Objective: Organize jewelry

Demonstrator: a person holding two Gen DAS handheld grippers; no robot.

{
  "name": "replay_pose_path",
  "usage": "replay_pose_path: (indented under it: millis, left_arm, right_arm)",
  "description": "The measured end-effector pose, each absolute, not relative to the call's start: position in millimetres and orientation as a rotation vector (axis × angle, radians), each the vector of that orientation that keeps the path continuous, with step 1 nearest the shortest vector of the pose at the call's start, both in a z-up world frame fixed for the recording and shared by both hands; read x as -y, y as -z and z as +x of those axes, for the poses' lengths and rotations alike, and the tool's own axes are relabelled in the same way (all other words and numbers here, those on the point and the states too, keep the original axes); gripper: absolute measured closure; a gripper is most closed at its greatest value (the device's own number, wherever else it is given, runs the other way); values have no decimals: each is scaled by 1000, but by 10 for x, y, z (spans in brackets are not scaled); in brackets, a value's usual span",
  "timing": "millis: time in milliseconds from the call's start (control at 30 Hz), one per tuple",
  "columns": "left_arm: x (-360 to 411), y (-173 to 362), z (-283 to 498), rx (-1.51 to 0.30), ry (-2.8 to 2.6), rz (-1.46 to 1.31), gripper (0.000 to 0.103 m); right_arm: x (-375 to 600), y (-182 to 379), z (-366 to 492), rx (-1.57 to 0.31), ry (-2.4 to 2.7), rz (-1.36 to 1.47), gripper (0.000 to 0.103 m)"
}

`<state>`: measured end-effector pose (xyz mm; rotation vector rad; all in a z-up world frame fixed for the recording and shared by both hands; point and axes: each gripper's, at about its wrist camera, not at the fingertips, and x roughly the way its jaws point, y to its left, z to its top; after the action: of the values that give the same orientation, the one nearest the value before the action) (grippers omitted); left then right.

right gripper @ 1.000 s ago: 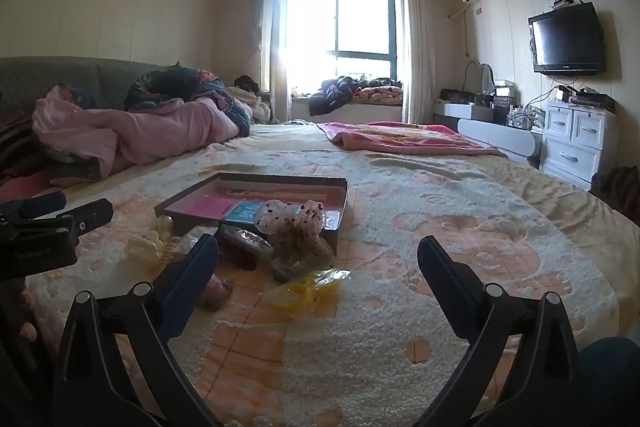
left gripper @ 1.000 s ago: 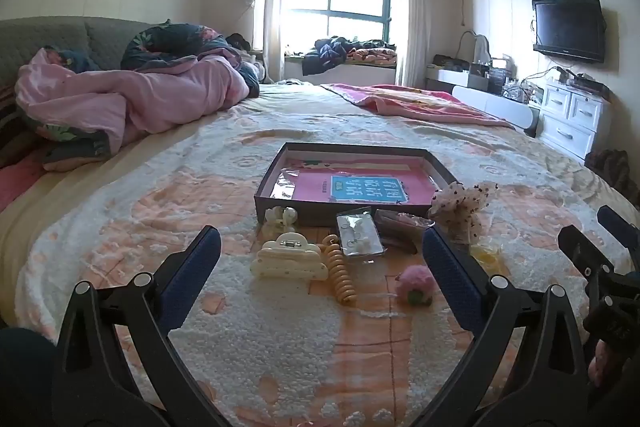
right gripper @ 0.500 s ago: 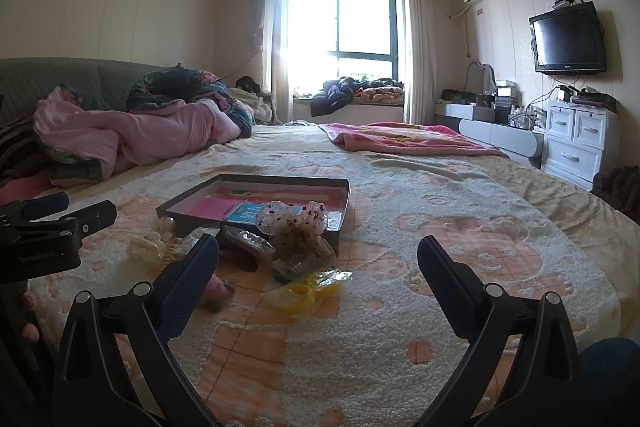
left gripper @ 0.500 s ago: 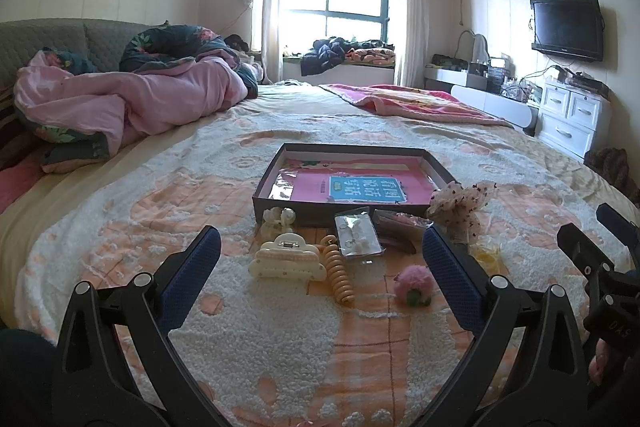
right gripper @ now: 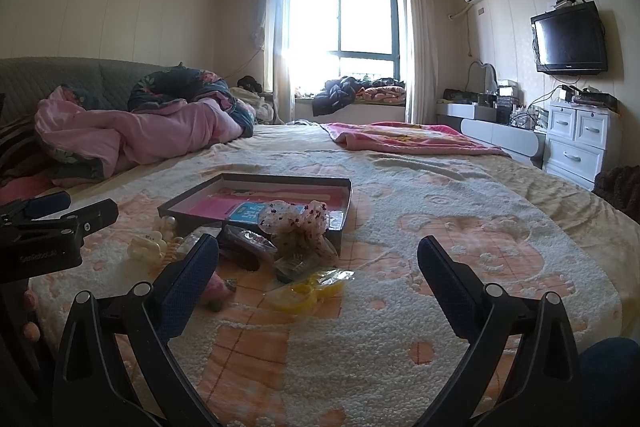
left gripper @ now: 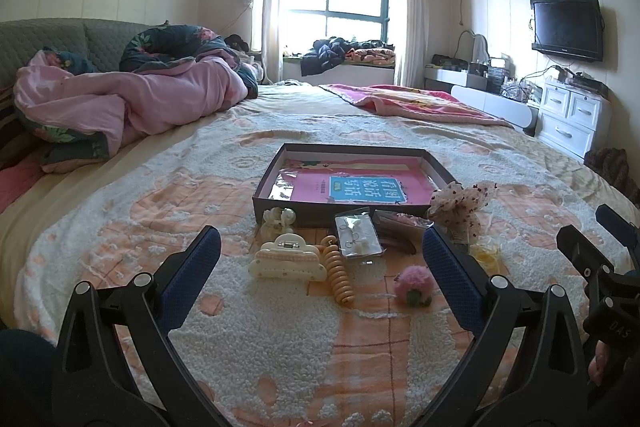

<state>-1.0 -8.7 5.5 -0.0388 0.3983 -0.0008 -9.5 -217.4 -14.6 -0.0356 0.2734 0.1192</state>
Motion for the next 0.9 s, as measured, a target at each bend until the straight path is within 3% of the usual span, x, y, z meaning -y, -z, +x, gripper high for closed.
replay_pose_path:
  millis: [900]
  left_arm:
    - [84,-39,0,-408,17,-41,11]
  right_arm:
    - [2153,163,-68,-285,-127,-32,6]
